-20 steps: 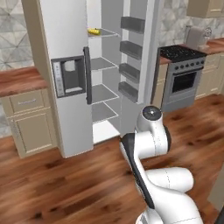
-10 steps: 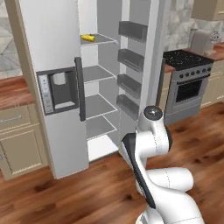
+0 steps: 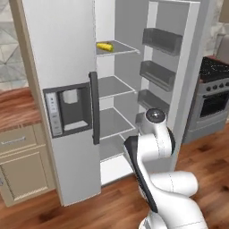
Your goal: Retrieve the bottle and the shaker from the cabinet and place them next to the mixing bowl on the counter. Then add garlic from the fridge to the mixing bowl.
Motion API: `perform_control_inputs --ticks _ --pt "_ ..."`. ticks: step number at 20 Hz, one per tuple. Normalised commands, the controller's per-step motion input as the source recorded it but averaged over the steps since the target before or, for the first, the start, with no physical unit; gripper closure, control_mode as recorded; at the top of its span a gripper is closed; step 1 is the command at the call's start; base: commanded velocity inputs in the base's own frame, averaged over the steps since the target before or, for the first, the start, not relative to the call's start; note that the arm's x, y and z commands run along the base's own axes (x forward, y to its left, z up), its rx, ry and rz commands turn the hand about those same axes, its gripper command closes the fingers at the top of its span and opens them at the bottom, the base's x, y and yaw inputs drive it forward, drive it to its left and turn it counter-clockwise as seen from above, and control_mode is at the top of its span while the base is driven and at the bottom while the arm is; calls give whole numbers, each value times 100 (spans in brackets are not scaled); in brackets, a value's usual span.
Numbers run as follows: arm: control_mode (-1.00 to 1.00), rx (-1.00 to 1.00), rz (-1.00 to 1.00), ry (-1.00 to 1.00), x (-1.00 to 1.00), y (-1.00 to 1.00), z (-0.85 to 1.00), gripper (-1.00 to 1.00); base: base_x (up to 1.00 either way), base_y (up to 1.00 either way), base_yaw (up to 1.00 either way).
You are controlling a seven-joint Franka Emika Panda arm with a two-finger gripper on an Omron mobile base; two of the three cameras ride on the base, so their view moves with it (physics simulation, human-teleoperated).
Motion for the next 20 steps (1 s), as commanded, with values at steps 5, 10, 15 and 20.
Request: perform_control_inputs --ticks 5,10,15,20 --pt "100 0 0 0 0 0 0 -100 38 -64 21" --pt "100 0 0 0 0 0 0 -100 34 -1 2" --pt "100 0 0 0 0 0 0 -100 77 5 0" --pt "100 0 0 0 0 0 0 -100 63 -19 5"
